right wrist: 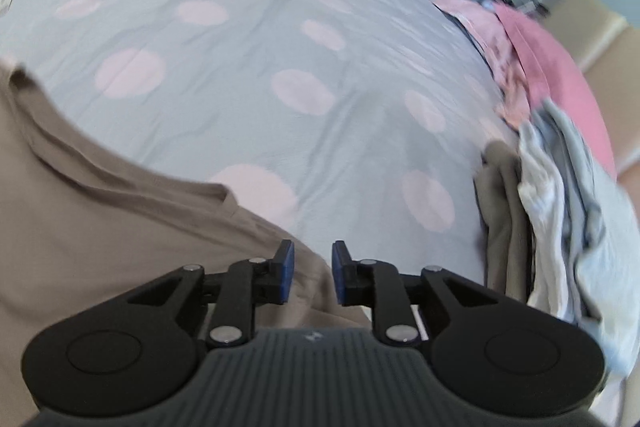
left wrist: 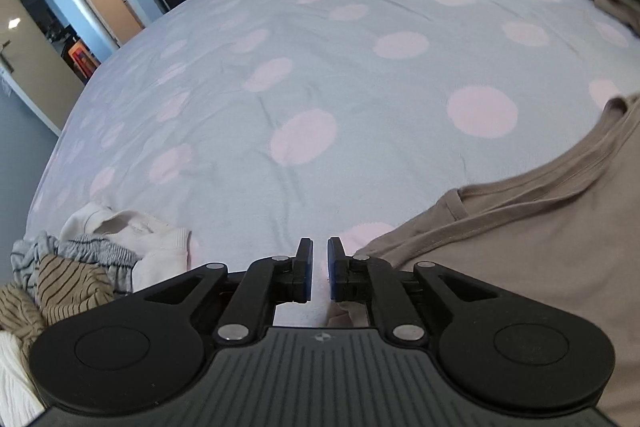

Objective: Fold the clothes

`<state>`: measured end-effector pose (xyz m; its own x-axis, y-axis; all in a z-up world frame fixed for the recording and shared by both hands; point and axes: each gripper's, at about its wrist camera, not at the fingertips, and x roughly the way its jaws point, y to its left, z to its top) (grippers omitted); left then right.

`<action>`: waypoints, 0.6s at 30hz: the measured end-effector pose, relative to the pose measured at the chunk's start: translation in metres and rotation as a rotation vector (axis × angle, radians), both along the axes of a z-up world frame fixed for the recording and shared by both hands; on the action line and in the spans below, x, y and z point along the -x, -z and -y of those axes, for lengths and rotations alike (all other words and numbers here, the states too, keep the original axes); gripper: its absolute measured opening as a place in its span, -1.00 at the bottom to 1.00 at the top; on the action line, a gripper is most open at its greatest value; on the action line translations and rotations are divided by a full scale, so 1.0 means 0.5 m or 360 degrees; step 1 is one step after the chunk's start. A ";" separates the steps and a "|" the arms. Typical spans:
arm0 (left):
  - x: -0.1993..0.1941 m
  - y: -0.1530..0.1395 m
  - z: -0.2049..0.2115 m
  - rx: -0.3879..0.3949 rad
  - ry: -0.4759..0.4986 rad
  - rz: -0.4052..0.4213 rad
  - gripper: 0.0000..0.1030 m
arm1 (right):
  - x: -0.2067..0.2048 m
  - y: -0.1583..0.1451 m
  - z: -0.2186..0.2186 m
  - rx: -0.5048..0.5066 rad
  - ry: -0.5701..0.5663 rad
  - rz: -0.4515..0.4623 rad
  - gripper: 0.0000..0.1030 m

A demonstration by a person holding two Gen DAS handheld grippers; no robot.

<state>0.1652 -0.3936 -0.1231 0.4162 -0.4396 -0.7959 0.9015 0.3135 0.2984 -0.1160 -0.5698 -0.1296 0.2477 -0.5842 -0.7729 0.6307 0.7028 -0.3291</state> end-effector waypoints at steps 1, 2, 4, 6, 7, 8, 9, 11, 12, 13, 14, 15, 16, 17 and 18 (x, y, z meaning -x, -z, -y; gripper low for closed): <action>0.005 -0.006 -0.005 0.0012 0.0012 -0.0003 -0.88 | 0.008 -0.008 0.004 -0.0020 0.0031 0.0039 -0.50; 0.013 -0.012 -0.009 0.0026 0.0037 -0.0012 -0.88 | 0.017 -0.017 0.004 -0.0038 0.0051 0.0083 -0.50; 0.034 -0.018 -0.016 0.0045 0.0091 -0.0048 -0.88 | 0.030 -0.034 -0.002 -0.0079 0.0048 0.0163 -0.52; 0.061 -0.016 -0.021 0.0046 0.0142 -0.0107 -0.88 | 0.036 -0.043 -0.020 -0.0119 0.0017 0.0216 -0.52; 0.076 -0.014 -0.023 0.0050 0.0167 -0.0124 -0.88 | 0.039 -0.047 -0.031 -0.0139 0.0001 0.0240 -0.53; 0.089 -0.010 -0.022 0.0054 0.0192 -0.0135 -0.88 | 0.041 -0.049 -0.042 -0.0159 -0.0017 0.0265 -0.55; 0.102 -0.004 -0.019 0.0057 0.0216 -0.0144 -0.88 | 0.040 -0.048 -0.056 -0.0186 -0.0043 0.0289 -0.55; 0.129 0.006 -0.014 0.0064 0.0264 -0.0162 -0.88 | 0.036 -0.041 -0.081 -0.0236 -0.0086 0.0338 -0.55; 0.138 0.013 -0.009 0.0070 0.0261 -0.0192 -0.88 | 0.030 -0.036 -0.093 -0.0253 -0.0099 0.0361 -0.55; 0.145 0.021 -0.002 0.0078 0.0249 -0.0229 -0.88 | 0.023 -0.029 -0.102 -0.0280 -0.0114 0.0388 -0.55; 0.150 0.028 0.005 0.0089 0.0243 -0.0284 -0.88 | 0.016 -0.022 -0.111 -0.0309 -0.0129 0.0415 -0.55; 0.157 0.037 0.012 0.0097 0.0245 -0.0341 -0.88 | 0.007 -0.014 -0.117 -0.0348 -0.0138 0.0443 -0.55; 0.165 0.045 0.019 0.0105 0.0249 -0.0398 -0.88 | -0.002 -0.004 -0.123 -0.0387 -0.0147 0.0470 -0.55; 0.174 0.057 0.027 0.0095 0.0257 -0.0426 -0.88 | -0.011 0.006 -0.128 -0.0425 -0.0157 0.0488 -0.55; 0.184 0.069 0.035 0.0079 0.0267 -0.0444 -0.88 | -0.020 0.017 -0.132 -0.0463 -0.0167 0.0505 -0.54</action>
<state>0.0731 -0.4111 -0.1577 0.1036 -0.5246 -0.8450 0.9866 0.1617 0.0206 -0.1061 -0.5039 -0.1379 0.5456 -0.3125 -0.7776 0.5891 0.8030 0.0906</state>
